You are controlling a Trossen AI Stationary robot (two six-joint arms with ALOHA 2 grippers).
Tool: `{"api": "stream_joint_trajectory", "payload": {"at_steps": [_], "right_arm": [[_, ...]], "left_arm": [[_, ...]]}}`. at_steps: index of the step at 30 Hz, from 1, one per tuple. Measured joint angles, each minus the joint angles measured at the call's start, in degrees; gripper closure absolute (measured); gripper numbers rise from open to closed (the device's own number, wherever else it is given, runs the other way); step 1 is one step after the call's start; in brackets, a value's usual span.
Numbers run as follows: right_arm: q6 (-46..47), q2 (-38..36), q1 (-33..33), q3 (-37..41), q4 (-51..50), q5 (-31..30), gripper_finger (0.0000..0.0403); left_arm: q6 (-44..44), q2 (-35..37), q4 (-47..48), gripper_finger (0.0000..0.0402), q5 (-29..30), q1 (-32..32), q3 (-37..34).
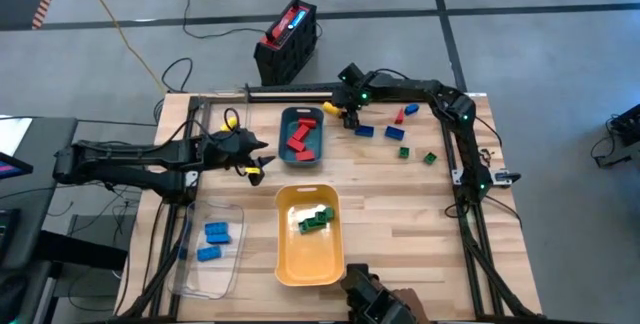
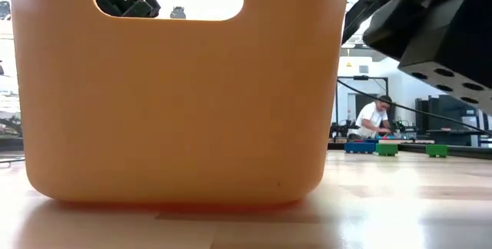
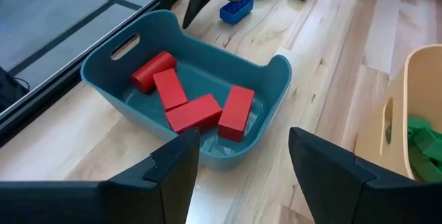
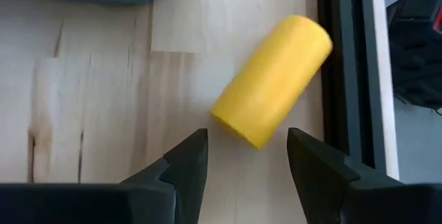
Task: Sort blocks
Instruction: Put the circular yellow game piece into the top left transparent bin
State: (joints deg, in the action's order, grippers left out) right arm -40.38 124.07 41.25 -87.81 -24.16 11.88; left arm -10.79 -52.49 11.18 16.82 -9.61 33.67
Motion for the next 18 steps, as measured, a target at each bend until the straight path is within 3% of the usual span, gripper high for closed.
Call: {"api": "stream_joint_trajectory", "payload": {"at_steps": [8, 18], "right_arm": [[2.29, -0.24, 0.92, -0.59, -1.70, -0.27, 0.0189], [6.70, -0.37, -0.87, -6.31, -9.20, -1.27, 0.0111]], "left_arm": [[-0.09, 0.00, 1.56, 0.0182, 0.00, 0.00, 0.00], [-0.25, 0.00, 2.24, 0.0182, 0.00, 0.00, 0.00]]}}
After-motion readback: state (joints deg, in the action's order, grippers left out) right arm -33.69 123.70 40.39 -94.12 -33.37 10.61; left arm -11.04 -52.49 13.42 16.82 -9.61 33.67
